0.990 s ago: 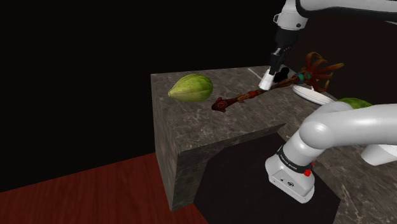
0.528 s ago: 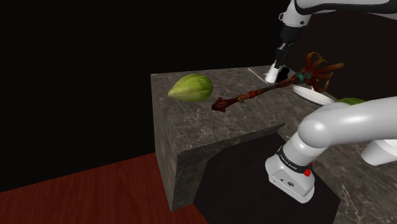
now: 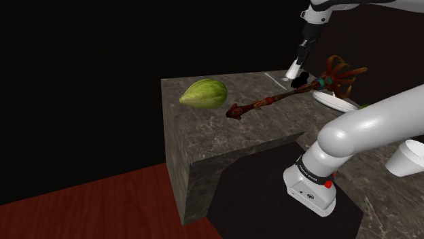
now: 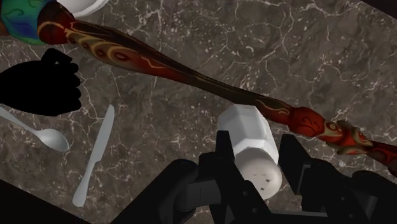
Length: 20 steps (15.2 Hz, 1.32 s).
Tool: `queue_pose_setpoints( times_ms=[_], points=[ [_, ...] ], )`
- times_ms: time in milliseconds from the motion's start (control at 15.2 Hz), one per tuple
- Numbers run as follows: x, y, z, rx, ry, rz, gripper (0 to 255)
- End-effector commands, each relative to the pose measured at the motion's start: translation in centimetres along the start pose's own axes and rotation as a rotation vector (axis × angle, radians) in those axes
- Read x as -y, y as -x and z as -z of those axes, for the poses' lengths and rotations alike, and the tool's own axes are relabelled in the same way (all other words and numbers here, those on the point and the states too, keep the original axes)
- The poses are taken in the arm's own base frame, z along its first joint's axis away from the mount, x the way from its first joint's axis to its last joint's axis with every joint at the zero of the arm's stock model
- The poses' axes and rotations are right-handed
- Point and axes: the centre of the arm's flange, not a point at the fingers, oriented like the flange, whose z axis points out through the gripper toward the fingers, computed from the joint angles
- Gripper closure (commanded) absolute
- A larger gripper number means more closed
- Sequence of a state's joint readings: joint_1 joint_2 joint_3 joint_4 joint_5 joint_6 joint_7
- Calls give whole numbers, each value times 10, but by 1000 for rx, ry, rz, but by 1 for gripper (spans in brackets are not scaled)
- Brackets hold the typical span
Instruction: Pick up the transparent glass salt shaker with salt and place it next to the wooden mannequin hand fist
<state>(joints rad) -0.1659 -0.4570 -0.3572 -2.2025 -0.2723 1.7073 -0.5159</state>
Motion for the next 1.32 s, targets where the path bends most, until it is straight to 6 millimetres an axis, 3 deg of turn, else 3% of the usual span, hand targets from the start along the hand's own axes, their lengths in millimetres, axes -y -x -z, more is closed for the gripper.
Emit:
queue_pose_setpoints(
  times_ms=[0,660,1254],
  points=[
    [-25,-3,0,0,1,1,255],
    [-155,-32,-5,0,1,1,255],
    [-152,-37,-52,0,1,1,255]
  ],
)
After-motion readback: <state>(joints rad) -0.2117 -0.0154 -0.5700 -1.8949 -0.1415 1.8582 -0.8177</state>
